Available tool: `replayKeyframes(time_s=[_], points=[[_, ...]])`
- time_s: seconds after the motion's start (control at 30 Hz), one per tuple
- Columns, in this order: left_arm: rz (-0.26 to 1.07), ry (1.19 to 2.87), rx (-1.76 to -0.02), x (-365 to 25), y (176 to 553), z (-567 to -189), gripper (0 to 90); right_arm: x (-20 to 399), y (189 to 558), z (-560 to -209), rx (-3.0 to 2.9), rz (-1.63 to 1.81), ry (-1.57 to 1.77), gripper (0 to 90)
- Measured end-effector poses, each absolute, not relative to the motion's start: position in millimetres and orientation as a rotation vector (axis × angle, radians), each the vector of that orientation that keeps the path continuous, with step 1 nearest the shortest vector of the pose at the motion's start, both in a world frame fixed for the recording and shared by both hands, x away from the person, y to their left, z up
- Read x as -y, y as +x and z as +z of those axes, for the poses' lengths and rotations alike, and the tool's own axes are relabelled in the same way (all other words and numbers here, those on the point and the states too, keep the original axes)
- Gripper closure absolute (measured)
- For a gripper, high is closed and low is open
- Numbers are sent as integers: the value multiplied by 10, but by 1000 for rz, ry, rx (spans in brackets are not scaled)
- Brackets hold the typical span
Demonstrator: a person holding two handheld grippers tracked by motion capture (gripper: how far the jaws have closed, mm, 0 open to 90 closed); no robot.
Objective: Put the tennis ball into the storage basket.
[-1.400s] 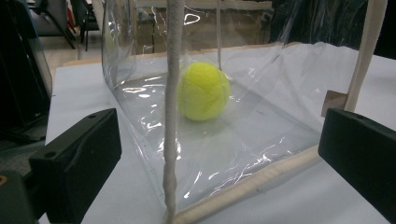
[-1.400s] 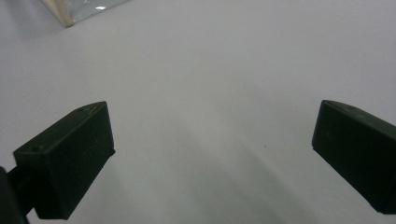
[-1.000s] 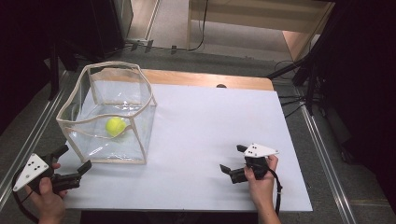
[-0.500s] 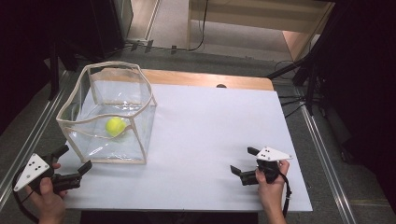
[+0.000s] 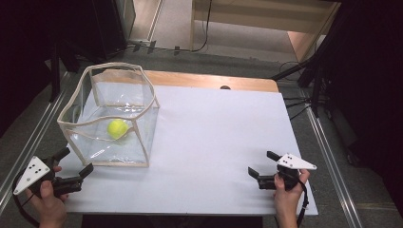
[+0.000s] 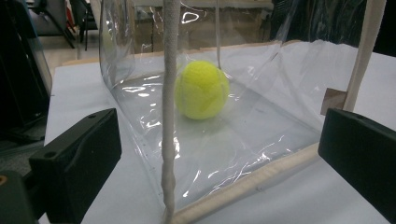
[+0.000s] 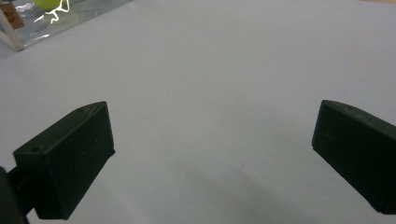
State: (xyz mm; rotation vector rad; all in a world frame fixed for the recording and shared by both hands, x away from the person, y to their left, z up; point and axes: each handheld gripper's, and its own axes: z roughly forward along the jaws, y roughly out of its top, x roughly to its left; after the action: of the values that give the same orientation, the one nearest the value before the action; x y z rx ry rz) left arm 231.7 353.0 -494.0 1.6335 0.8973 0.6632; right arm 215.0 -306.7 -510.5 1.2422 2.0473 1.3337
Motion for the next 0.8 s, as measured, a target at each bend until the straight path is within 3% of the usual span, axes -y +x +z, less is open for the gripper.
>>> replayKeyframes(time_s=[0.8], points=[[667,1636,-904,-3532,2319,-4940,0,3569,1965,-5116,-1895,1369,1325,0]])
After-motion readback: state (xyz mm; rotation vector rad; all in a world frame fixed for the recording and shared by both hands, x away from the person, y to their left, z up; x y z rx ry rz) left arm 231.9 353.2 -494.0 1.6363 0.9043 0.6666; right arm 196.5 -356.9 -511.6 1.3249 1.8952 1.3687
